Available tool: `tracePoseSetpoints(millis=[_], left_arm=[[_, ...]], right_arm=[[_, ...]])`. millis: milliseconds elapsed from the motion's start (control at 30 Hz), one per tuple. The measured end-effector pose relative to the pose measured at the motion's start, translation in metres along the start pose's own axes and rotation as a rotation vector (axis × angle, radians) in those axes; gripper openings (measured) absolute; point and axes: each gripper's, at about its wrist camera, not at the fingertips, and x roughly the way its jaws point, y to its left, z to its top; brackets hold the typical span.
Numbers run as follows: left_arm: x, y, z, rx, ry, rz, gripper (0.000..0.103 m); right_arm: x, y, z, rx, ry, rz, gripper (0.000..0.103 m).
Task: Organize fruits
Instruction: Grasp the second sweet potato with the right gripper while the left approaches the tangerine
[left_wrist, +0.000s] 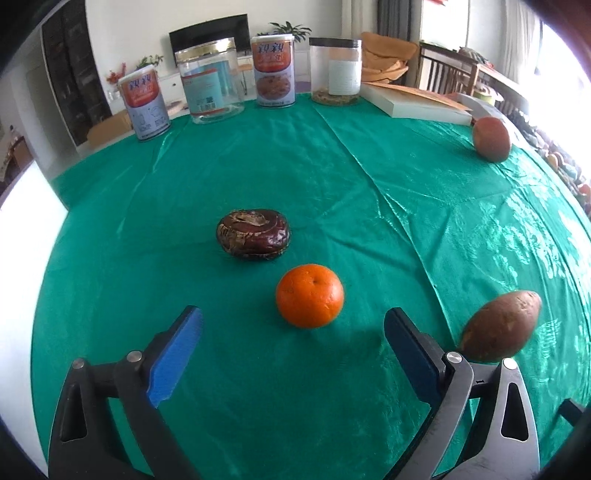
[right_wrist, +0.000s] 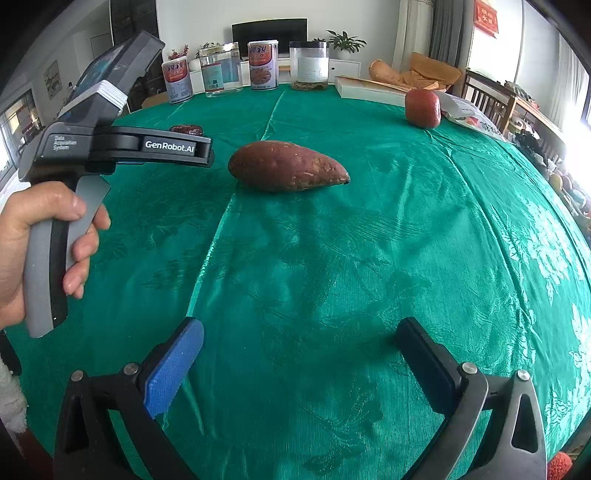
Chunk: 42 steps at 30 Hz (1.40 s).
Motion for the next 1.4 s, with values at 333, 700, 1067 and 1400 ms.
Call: tracePoseSetpoints(millis=[333, 700, 1067, 1400], left_arm=[[-0.02, 0.02, -0.012, -0.032, -0.019, -0.106, 0.033], [-0.095, 0.061, -0.115, -0.057, 0.045, -0.107, 0.035], [-0.099, 0.064, -0.135, -0.102, -0.001, -0.026, 0.09], [-0.099, 0.071, -0.137, -0.132, -0.014, -0.057, 0.093]], right_arm=[[0.0, 0.001, 0.001, -0.002, 0.001, 0.001, 0.103], [0.0, 0.001, 0.001, -0.002, 0.001, 0.0, 0.103], [-0.005, -0.024, 0.007, 0.183, -0.029, 0.108, 0.103], [0.05, -0.037, 0.097, 0.581, 0.055, 0.374, 0.067]])
